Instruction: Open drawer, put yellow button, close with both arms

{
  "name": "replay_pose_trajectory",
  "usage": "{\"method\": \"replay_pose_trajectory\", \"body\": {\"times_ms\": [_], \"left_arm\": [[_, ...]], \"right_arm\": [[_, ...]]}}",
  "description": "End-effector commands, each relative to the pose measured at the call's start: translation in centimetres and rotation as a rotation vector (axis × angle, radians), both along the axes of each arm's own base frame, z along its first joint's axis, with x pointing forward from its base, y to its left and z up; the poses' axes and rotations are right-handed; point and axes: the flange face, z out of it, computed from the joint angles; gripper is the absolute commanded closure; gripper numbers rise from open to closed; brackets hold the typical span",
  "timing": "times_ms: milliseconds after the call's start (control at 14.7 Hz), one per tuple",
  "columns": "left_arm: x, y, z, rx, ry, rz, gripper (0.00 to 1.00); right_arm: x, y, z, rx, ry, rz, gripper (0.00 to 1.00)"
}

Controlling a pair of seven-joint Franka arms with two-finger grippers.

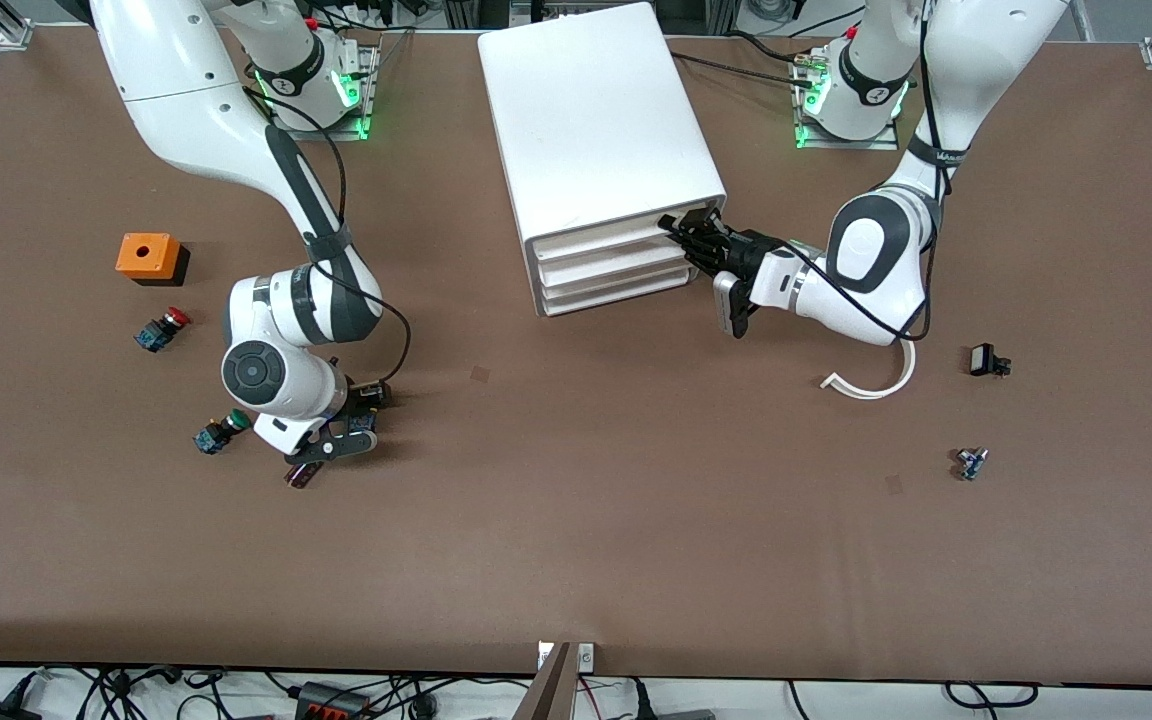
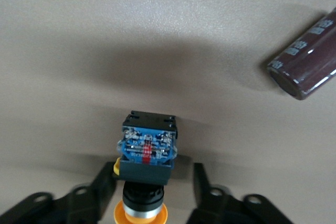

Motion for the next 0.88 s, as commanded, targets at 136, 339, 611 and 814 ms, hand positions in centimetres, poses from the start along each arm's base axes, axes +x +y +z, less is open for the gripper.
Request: {"method": "replay_pose_trajectory", "body": {"times_ms": [136, 339, 611, 814], "left_arm": [[2.6, 0.3, -0.1, -0.007, -0.039, 0.027, 1.0], [6.1, 1.5, -0.5, -0.011, -0.064, 0.061, 0.99], [11.7, 4.3, -1.5, 0.009, -0.127, 0.094, 0.99], [14.0, 5.5, -1.5, 0.048, -0.147, 0.104, 0.98]], "right_arm": [[1.6, 0.5, 1.6, 0.016, -0.037, -0.006, 0.91], [2.7, 0.9, 4.0, 0.028, -0.078, -0.005, 1.0], [4.9, 2.1, 10.5, 0.044, -0.098, 0.011, 1.0], [5.8, 3.8, 16.1, 0.056, -0.074, 0.035, 1.0]]}}
